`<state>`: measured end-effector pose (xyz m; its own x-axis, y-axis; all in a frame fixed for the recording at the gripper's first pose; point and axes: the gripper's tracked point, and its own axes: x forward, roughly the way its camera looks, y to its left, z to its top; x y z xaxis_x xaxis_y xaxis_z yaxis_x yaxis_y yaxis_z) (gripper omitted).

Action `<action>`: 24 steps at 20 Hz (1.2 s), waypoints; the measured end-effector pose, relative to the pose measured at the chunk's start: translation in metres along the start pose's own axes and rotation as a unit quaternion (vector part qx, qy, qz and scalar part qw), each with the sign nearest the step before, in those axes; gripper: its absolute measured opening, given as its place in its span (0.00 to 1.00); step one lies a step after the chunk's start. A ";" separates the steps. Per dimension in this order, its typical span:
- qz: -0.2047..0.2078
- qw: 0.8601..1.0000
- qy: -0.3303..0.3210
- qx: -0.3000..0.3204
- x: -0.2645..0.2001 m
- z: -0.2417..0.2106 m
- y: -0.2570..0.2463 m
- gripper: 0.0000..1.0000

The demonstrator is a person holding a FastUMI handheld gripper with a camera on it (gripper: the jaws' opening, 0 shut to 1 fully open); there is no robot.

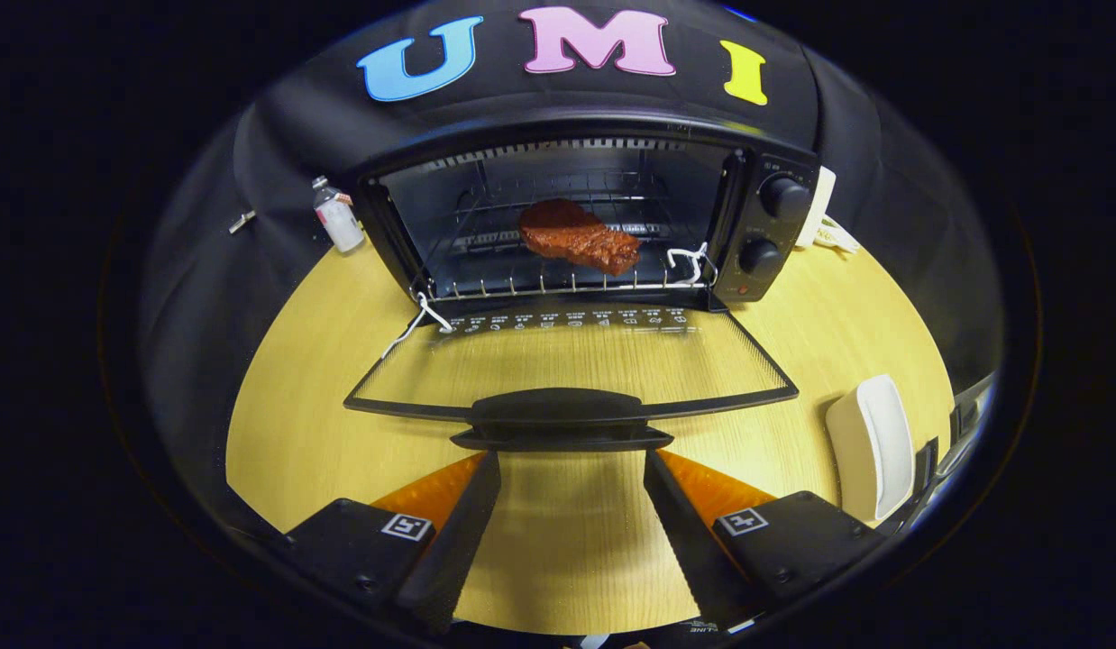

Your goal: Open the toaster oven, put the food inside, and close the toaster oven door.

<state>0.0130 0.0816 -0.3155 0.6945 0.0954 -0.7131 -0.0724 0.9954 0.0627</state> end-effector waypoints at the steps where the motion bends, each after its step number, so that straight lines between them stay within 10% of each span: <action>1: 0.002 1.000 -0.005 0.001 -0.002 0.002 0.001 0.98; 24: 0.027 0.987 -0.157 0.002 -0.024 0.139 0.012 0.98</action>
<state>0.0947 0.0918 -0.2007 0.8770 0.1456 -0.4578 -0.1133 0.9888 0.0973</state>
